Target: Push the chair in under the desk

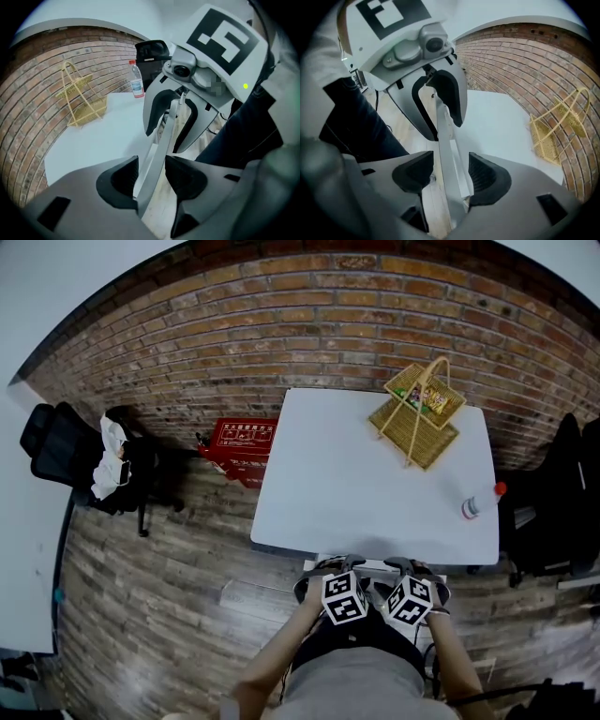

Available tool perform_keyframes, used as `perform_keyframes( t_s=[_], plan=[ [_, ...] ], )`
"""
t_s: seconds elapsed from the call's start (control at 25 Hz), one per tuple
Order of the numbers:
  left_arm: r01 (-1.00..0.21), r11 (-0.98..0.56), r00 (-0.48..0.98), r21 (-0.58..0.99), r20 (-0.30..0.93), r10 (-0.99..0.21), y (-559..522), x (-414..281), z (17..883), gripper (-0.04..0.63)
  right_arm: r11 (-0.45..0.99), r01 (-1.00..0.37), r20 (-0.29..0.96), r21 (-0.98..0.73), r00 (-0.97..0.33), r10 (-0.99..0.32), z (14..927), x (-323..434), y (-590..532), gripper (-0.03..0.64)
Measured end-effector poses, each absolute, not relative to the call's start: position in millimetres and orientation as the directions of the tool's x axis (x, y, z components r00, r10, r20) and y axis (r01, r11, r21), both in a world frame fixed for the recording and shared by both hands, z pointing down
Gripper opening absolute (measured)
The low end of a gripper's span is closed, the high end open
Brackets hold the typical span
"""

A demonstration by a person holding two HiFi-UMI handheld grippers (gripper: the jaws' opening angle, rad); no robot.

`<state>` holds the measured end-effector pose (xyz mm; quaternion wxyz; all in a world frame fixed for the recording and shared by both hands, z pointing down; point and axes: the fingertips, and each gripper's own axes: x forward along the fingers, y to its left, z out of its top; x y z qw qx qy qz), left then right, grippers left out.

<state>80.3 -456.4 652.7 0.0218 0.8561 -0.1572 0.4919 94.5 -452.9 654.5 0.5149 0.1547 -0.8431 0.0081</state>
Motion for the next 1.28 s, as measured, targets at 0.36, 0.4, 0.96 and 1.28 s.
perform_keyframes(
  t_s=[0.36,0.4,0.96,1.28],
  plan=[
    [-0.498,-0.867,0.665,0.033,0.656,-0.357,-483,72,583,0.183,0.863,-0.505,0.698,-0.001,-0.618,-0.361,591,91,-486,0.234],
    [-0.525,-0.849,0.678,0.051,0.628,-0.381,-489,70,573,0.181,0.846,-0.534,0.676,0.001,-0.623,-0.394,584,92,-493,0.224],
    [-0.777,-0.629,0.563,-0.007,0.438,-0.701,-539,48,517,0.037,0.593,-0.805,0.378,-0.024,-0.557,-0.74,513,92,-538,0.026],
    [-0.875,-0.484,0.461,0.017,0.334,-0.822,-551,32,487,0.025,0.523,-0.849,0.325,-0.082,-0.518,-0.791,494,101,-542,0.018]
  ],
)
